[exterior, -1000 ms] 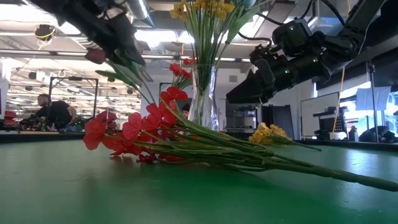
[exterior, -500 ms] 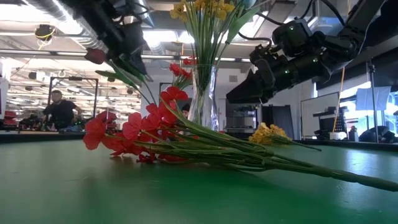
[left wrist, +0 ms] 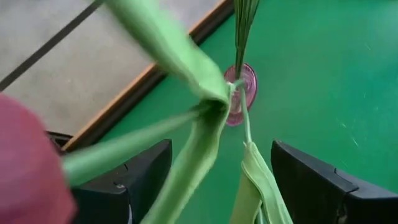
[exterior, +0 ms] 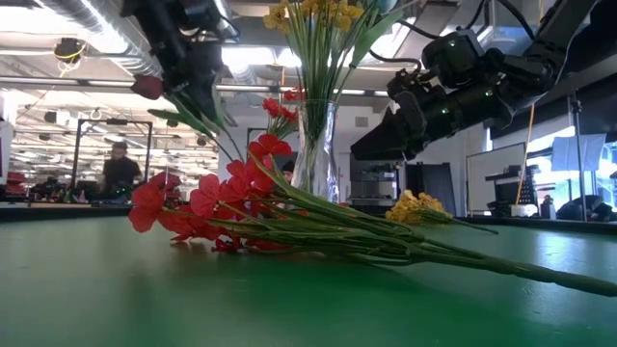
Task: Sort flowers into vase by color
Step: Put the red tulip into the pink vase
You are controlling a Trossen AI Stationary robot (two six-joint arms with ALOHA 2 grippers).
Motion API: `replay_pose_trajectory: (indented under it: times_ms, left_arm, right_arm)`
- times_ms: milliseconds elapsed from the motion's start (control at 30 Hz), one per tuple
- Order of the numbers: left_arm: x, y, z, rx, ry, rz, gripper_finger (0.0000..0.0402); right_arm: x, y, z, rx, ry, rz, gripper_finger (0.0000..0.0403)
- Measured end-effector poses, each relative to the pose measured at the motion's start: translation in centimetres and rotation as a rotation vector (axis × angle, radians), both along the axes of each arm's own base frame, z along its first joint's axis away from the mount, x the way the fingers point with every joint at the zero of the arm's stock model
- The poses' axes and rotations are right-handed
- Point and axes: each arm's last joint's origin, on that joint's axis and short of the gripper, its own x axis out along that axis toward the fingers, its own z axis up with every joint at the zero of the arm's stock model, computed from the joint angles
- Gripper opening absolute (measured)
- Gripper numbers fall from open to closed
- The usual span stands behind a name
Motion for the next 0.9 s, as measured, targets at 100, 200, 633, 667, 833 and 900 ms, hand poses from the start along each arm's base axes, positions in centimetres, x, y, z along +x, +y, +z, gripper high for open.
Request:
replay_pose_trajectory:
  times_ms: [100,200,633,667,833,900]
  left_arm:
    - [0.1,0.1,-0.3,-0.015,0.009,0.02,0.0268]
    - [0.1,0.2,-0.6,-0.036,0.027,0.04,0.0268]
    - [-1.7,-1.1,1.3,-0.046,0.057,0.073,0.0267]
    - [-1.7,-1.3,1.8,-0.039,0.042,0.064,0.0267]
    - [-1.1,-2.0,3.8,-0.054,-0.056,-0.014,0.0267]
    - [-0.8,-2.2,4.4,-0.062,-0.102,-0.035,0.0267]
  right_arm:
    - [0.0,0.0,0.0,0.007,-0.001,-0.002,0.0241]
    - [0.0,0.0,0.0,0.012,-0.002,-0.004,0.0241]
    - [0.0,0.0,0.0,0.012,0.0,-0.004,0.0241]
    - [0.0,0.0,0.0,0.011,0.0,-0.003,0.0241]
    - [0.0,0.0,0.0,0.011,-0.002,-0.003,0.0241]
    - [0.0,0.0,0.0,0.011,-0.002,-0.003,0.0241]
